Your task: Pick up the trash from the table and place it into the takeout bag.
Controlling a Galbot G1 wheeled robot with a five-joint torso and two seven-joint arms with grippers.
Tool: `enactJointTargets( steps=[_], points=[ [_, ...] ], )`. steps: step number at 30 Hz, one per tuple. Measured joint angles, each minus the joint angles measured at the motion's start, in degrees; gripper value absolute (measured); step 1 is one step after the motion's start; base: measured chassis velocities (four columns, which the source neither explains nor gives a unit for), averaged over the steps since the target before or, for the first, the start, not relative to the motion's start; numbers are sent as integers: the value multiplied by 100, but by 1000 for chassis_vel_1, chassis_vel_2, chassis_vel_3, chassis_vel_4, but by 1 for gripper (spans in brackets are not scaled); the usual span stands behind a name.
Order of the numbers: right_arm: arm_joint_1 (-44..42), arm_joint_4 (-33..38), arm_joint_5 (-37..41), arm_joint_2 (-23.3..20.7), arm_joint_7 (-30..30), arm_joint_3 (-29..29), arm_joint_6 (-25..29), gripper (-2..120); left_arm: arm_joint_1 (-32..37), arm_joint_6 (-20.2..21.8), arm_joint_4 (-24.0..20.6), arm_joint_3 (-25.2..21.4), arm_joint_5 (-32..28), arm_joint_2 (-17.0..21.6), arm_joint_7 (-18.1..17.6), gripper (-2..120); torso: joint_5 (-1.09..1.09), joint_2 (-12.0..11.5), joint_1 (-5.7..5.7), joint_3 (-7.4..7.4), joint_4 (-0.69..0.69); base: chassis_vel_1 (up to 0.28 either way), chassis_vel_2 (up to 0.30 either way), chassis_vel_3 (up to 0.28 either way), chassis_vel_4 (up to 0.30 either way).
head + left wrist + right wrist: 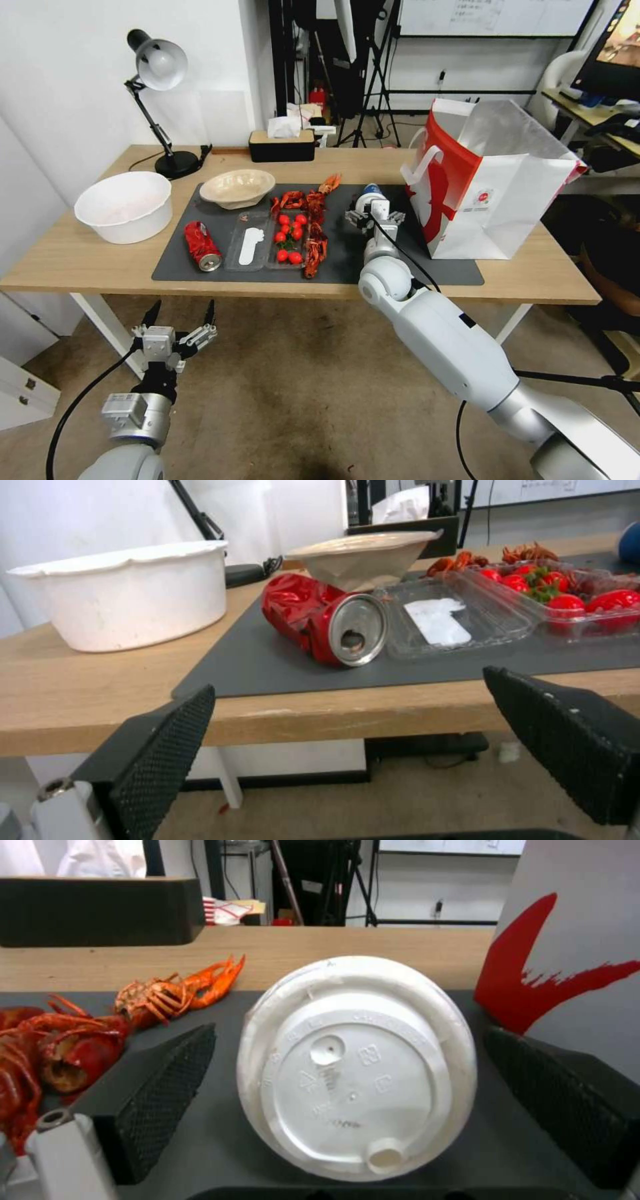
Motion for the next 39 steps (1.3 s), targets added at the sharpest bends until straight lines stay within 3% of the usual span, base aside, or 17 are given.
enactJointTargets(
  steps=[12, 28, 39],
  points=[
    [135, -187, -10, 118, -4, -39, 6, 98, 4, -97, 55, 20, 0, 5, 34, 100, 0, 0, 0, -1, 0, 0, 0, 0, 0],
    [196, -311, 38, 195, 122, -125, -138, 61, 12, -155, 94, -1, -3, -8, 45, 100, 0, 2, -1, -1, 1, 0, 0, 0, 0],
    [109, 341, 166, -31, -57, -79, 64, 59, 8, -172, 123, 27, 15, -30, 47, 100, 0, 1, -1, 1, 0, 0, 0, 0, 0]
  ],
)
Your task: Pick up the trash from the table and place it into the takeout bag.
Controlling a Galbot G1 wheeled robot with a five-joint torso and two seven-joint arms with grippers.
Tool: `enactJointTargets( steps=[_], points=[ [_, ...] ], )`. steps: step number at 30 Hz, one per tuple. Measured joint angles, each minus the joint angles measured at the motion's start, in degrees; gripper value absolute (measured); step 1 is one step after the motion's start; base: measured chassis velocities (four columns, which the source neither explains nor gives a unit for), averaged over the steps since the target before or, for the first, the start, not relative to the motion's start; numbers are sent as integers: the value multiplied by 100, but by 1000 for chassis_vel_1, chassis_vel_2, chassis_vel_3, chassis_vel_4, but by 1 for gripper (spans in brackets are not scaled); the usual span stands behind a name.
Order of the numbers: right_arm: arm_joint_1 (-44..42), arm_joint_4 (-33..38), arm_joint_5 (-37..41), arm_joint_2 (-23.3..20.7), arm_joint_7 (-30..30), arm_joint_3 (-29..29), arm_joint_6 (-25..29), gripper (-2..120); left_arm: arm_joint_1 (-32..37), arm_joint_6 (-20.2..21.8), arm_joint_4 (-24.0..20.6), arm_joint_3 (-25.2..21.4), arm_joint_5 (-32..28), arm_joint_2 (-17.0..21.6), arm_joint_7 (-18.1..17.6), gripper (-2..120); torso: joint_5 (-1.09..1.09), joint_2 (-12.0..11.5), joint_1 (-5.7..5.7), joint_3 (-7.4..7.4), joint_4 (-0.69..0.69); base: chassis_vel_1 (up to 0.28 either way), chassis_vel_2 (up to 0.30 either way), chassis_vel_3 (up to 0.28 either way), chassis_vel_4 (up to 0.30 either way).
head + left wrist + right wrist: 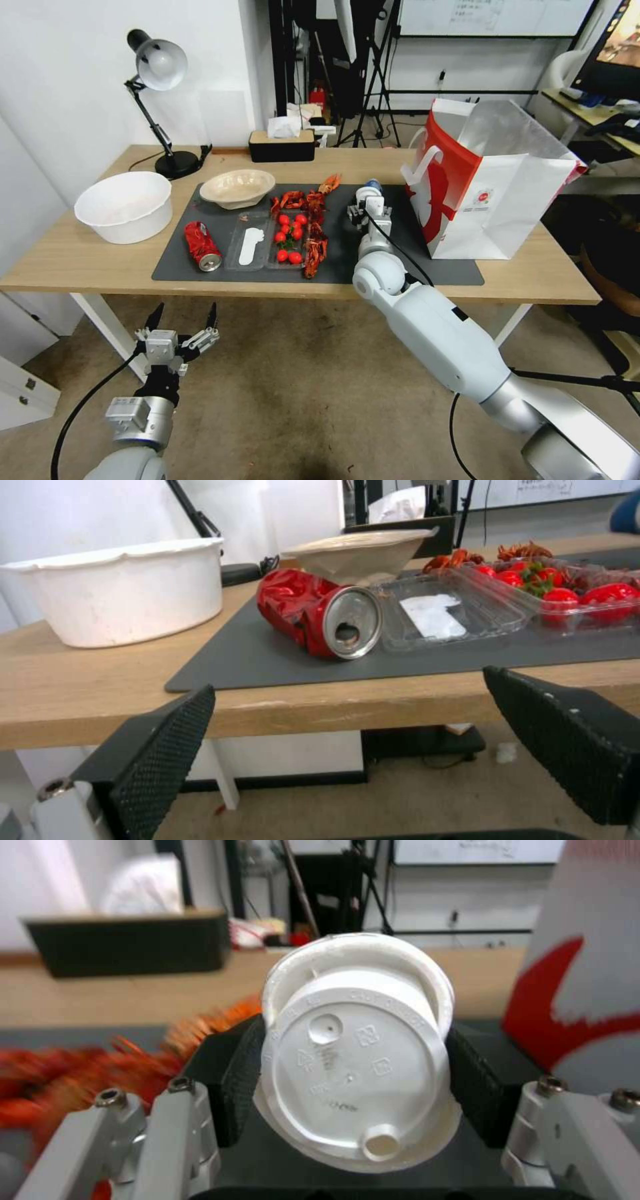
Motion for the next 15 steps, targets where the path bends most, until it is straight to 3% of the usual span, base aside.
enactJointTargets(
  steps=[8, 15],
  points=[
    [102, 949, 217, -242, -574, 213, 439, 59, 8, -1, 2, 22, 25, -18, 7, 100, 0, 0, 0, -1, 1, 0, 0, 0, 0],
    [384, 1779, 291, -670, -596, 772, 38, 59, 16, 5, -42, 17, 35, -20, 9, 100, 1, 0, 0, -1, 0, 0, 0, 0, 0]
  ],
)
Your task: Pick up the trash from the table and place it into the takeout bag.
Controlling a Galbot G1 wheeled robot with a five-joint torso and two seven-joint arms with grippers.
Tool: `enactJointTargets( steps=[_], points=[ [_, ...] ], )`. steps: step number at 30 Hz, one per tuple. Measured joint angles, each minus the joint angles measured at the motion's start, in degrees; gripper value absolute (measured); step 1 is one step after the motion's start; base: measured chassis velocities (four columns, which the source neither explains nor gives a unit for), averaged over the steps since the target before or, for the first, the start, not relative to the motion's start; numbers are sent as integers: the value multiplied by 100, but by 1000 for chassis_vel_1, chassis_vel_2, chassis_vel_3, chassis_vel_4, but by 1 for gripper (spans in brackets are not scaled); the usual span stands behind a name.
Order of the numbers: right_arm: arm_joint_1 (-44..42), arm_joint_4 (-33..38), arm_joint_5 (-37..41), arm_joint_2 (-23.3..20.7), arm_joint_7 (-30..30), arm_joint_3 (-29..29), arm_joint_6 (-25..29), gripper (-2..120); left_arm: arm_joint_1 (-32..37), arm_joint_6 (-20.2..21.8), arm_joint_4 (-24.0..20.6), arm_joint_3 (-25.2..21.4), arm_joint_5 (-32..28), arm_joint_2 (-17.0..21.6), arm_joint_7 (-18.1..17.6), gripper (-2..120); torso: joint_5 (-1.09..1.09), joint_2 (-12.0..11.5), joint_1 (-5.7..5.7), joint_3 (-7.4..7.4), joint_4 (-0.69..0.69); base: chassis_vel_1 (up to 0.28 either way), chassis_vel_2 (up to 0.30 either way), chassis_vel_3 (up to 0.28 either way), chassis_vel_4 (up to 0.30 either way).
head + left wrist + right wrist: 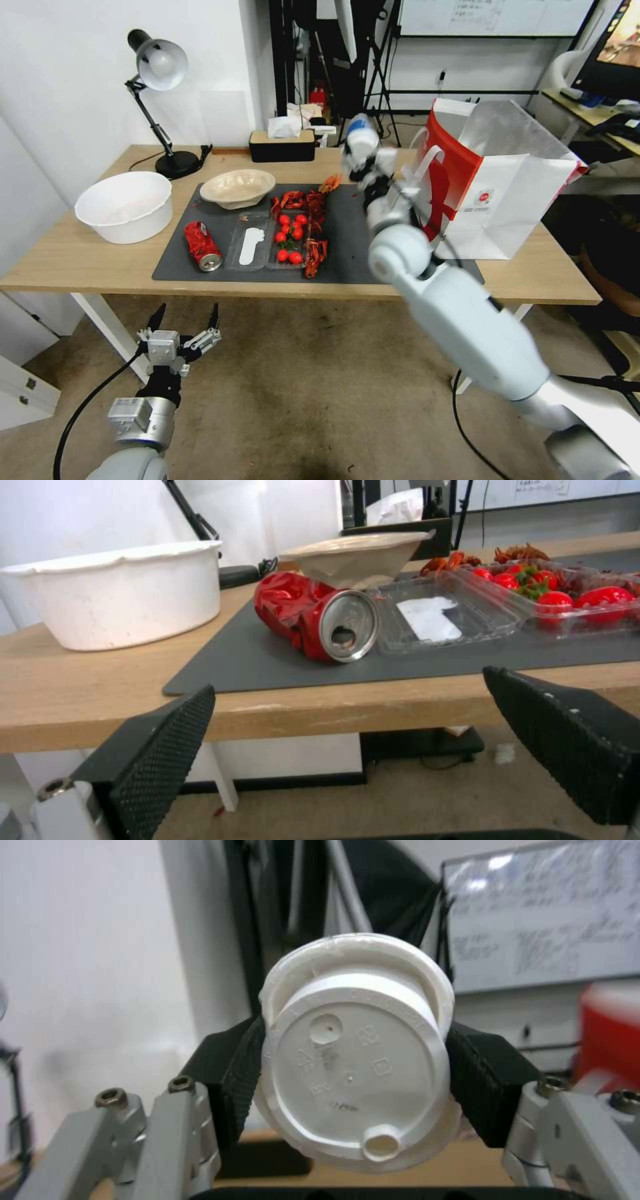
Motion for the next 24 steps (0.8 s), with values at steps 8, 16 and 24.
enactJointTargets(
  steps=[8, 16, 24],
  points=[
    [52, 651, -59, -1118, 738, 1243, -1131, 59, 11, 1, -19, 25, 56, -42, 3, 100, 0, 0, 0, 0, -2, 0, 0, 0, 0],
    [-337, 644, -39, -1439, 1033, 1702, -1628, 59, 34, -25, -23, 137, 191, -117, 4, 100, 0, -1, 0, 0, 0, 0, 0, 0, 0],
    [-420, 606, 75, -1364, 1089, 1712, -1783, 86, 125, -75, -111, 109, 215, -140, 7, 100, -2, -1, 1, 0, 1, 0, 0, 0, 0]
  ],
)
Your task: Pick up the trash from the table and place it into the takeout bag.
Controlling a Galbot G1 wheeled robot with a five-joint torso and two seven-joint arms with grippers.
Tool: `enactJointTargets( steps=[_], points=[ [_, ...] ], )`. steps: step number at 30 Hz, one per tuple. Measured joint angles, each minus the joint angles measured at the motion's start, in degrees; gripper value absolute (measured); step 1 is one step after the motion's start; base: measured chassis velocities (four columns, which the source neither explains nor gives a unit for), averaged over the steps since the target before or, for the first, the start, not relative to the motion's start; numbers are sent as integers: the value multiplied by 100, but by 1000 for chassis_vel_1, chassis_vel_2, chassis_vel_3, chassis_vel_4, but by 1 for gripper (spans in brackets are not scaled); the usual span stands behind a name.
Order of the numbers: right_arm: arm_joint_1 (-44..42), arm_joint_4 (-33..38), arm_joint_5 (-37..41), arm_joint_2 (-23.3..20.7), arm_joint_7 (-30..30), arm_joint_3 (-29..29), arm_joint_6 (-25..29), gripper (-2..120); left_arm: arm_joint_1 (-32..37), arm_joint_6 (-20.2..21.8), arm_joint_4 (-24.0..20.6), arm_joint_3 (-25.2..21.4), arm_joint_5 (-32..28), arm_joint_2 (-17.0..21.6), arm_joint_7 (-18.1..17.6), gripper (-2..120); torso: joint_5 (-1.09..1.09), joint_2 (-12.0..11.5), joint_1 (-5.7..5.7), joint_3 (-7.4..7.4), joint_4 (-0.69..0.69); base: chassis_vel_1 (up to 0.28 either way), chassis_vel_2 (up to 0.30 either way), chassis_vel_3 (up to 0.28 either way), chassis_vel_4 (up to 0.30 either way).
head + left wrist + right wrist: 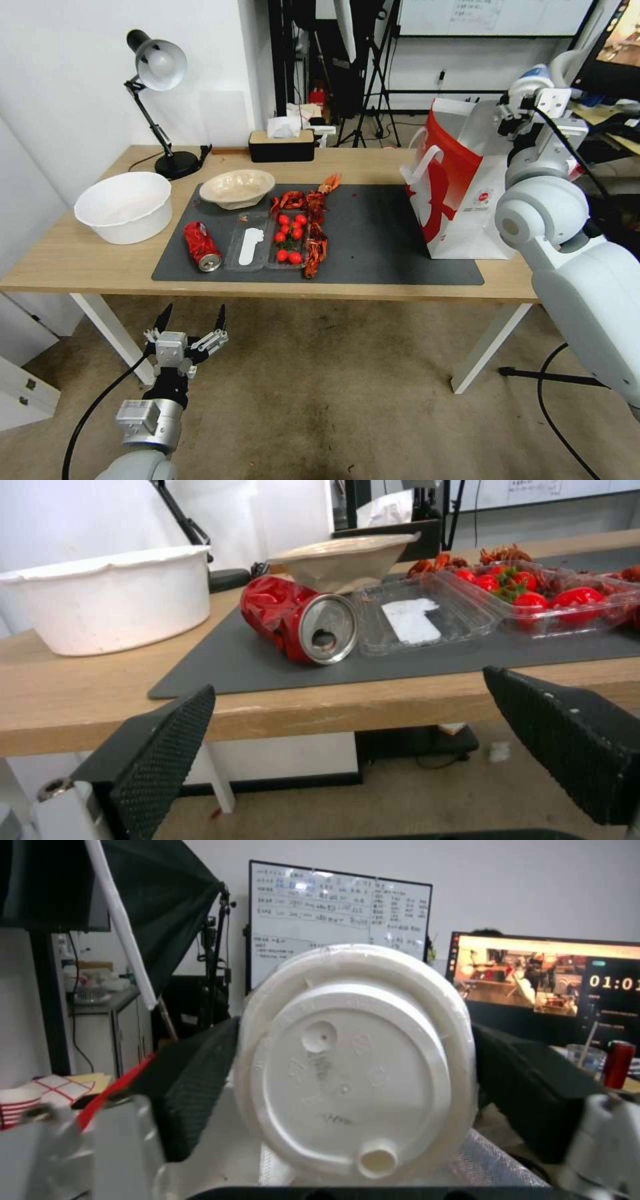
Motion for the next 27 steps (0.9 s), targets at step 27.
enactJointTargets(
  steps=[27],
  points=[
    [-1078, 1230, 685, -399, -2142, 264, 2184, 100, 62, -36, -118, -19, 17, 3, 5, 100, 1, 1, 0, 0, -2, 0, 0, 0, 0]
  ],
)
